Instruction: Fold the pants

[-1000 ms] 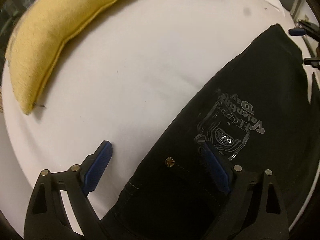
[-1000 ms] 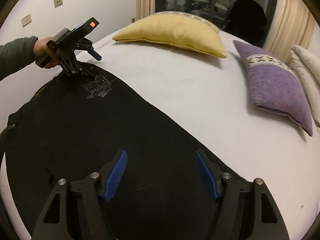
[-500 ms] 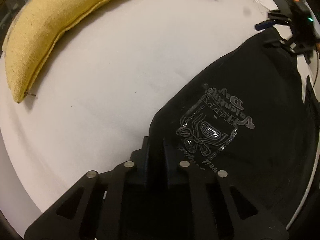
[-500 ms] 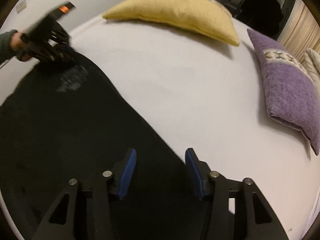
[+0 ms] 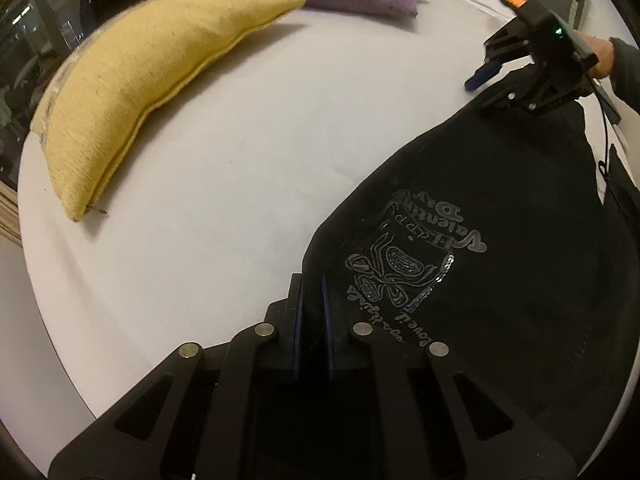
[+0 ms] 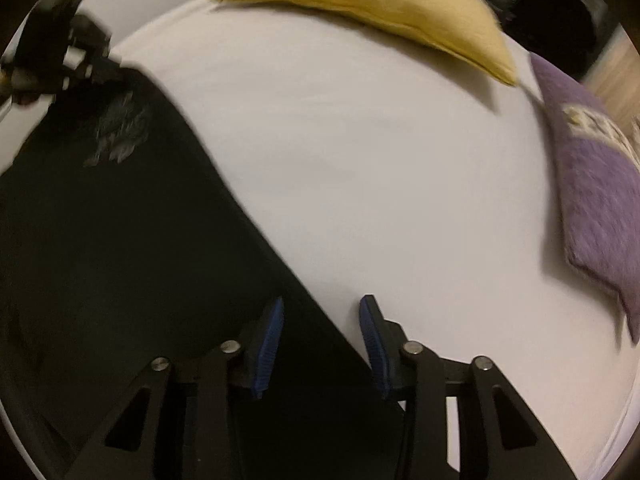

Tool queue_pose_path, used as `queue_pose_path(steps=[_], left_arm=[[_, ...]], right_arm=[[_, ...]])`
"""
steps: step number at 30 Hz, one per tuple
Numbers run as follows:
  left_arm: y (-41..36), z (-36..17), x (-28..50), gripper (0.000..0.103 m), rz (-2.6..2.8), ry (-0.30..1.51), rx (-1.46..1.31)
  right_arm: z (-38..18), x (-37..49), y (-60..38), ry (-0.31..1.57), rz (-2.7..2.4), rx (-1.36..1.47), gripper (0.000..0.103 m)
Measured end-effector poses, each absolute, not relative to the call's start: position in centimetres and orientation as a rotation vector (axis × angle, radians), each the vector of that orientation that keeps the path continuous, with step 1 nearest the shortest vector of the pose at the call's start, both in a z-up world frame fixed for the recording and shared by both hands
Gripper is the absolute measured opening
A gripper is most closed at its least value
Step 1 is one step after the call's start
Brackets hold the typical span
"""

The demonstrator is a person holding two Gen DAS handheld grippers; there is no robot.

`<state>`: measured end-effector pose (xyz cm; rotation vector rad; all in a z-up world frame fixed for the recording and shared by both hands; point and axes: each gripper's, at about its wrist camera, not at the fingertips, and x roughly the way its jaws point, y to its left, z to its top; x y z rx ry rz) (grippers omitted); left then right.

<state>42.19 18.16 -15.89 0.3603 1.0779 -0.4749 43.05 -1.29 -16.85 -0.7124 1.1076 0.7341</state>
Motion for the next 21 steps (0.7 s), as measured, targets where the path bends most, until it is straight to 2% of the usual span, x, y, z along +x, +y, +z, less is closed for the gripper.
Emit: queue_pose_path(steps=[5,6,8,11,13,15,21], left_arm=[[16.9,-14.7,40.5,0.007,-0.472,1.014,0.382],[16.9,-14.7,40.0,0.007,-0.472,1.003,0.385],[16.8,-14.6,40.2,0.007,-0.469,0.991,0.386],[16.7,-14.7,40.4,0.007,-0.469,0.988,0.378],[16.9,-14.4,39.3,0.007,-0.469,0.985,0.374],[16.8,-14.2,39.1,0.007,-0.47,0.978,0.369],[17.3,-10.9,36.2,0.007,-0.474,0.951,0.355]], right_arm=[[-16.8,43.4,-0.4,1.119,0.747,-0.72,0.037],[-17.0,43.3,-0.2,1.123,0.753,-0.734,0.034],[-17.3,43.0,0.2,1.14,0.772,-0.756,0.019],[-17.2,42.9,0.6,1.152,0.761,-0.773,0.016],[-17.0,42.6,0.7,1.155,0.758,-0.79,0.007],[-16.3,42.0,0.7,1.145,0.758,-0.806,0.004],[-12.3,39.8,0.4,1.081,0.735,-0.832,0.003]])
